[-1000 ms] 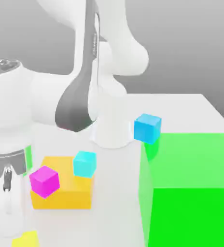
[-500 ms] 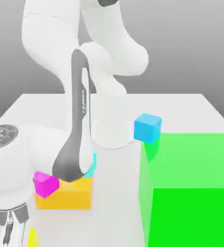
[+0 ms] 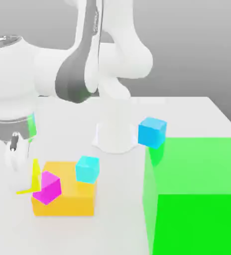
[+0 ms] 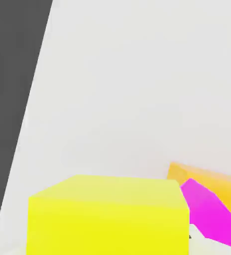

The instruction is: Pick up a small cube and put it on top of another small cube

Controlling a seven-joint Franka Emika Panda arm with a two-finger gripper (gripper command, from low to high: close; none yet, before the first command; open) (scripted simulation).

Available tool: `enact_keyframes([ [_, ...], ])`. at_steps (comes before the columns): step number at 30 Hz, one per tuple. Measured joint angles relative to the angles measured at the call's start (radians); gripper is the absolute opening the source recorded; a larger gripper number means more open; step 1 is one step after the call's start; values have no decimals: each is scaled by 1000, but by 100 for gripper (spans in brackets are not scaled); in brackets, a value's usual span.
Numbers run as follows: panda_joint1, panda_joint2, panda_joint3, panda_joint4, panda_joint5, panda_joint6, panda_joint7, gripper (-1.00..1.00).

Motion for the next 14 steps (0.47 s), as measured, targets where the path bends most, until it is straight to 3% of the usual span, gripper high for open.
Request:
enact_keyframes([
  [4, -9, -124, -9, -95, -12, -28, -33, -100],
  [8, -9, -31, -13, -138, -8, 107, -44, -100],
  [9, -8, -5, -14, -145, -5, 140, -46, 100],
  [14, -7, -5, -14, -145, -5, 140, -46, 100],
])
